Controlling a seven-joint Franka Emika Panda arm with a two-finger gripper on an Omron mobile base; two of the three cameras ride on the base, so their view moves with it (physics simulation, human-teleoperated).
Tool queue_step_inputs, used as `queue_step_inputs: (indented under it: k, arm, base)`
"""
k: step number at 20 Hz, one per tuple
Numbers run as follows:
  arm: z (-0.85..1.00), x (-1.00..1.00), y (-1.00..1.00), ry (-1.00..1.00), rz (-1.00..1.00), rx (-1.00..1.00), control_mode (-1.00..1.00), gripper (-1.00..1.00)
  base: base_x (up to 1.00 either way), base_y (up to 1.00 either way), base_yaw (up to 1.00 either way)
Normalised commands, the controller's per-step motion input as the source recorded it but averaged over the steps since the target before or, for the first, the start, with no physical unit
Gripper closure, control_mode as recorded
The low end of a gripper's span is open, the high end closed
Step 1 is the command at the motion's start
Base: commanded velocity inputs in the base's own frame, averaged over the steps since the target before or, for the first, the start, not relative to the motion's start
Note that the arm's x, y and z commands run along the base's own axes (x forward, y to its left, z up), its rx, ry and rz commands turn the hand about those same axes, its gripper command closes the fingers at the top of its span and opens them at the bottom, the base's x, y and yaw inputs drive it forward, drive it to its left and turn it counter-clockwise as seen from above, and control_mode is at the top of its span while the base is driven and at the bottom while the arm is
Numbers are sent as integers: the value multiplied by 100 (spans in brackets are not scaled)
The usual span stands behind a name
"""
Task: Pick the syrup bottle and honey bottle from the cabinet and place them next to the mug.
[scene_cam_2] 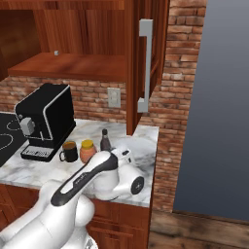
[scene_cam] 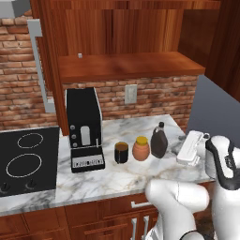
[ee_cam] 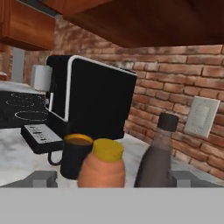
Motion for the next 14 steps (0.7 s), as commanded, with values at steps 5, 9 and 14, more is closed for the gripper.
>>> queue_step_inputs:
  k: [5,9,14]
  arm:
    - [77,-55,0,1,0,7,-100,-100]
    - [34,-48,10,12,0,3,-100,-100]
    - [49,-39,43,15,-4,0,-100,-100]
  base:
    - [0,0,0]
    - [0,0,0]
    - [0,0,0]
